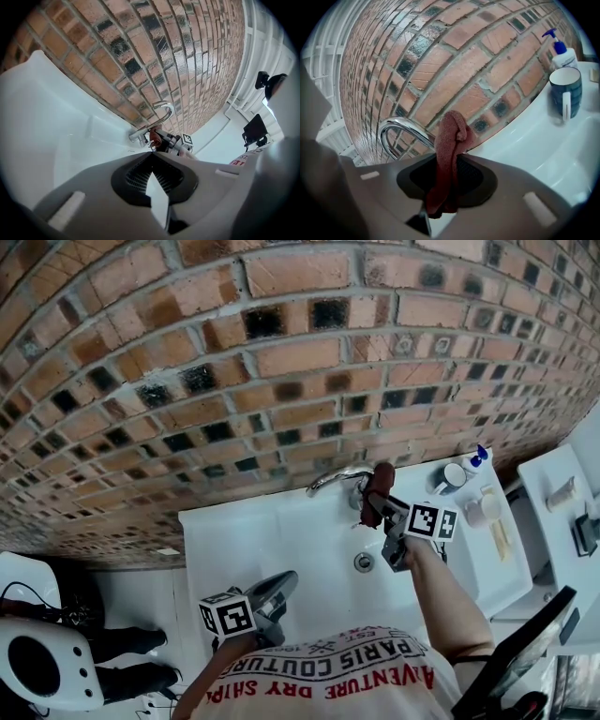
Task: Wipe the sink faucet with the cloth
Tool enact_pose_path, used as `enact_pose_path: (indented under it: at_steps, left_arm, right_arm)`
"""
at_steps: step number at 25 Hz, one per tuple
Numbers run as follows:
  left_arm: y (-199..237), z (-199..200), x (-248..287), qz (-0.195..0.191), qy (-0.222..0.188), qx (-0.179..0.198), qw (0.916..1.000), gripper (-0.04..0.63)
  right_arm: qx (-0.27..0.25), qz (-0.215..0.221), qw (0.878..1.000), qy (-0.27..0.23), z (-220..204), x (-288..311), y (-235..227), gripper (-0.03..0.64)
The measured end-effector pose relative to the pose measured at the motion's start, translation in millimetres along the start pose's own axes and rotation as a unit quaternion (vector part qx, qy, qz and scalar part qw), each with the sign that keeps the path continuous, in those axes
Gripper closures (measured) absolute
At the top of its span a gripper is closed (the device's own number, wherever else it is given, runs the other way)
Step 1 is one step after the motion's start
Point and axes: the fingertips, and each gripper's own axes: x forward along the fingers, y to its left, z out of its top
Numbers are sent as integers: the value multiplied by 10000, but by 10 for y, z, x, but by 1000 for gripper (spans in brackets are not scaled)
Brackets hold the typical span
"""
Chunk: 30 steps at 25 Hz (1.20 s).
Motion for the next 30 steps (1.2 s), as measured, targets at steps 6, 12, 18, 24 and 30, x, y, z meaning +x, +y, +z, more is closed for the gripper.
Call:
enact_pose_path:
  at_steps: [6, 12, 18, 24, 30]
  left_arm:
    - [-6, 52, -25, 66, -114, -12, 9999, 592]
    - [15, 39, -24, 47, -89, -40, 9999, 592]
    - [-44, 15, -30, -17, -55, -27, 10000, 592]
    - [-58, -23, -58, -63, -58, -72, 9999, 592]
    - [-91, 8, -93, -63, -103, 53, 9999, 592]
  right_arm:
    - [-3, -127, 9997, 208, -46, 70, -94, 523]
    - [-20, -149, 9994, 306, -55, 101, -114, 522]
    - [94, -55, 9997, 207, -41, 71, -65, 523]
    - [-24, 95, 9999, 101, 30, 4, 112, 523]
    - [-212, 315, 9992, -118, 209, -132, 421, 523]
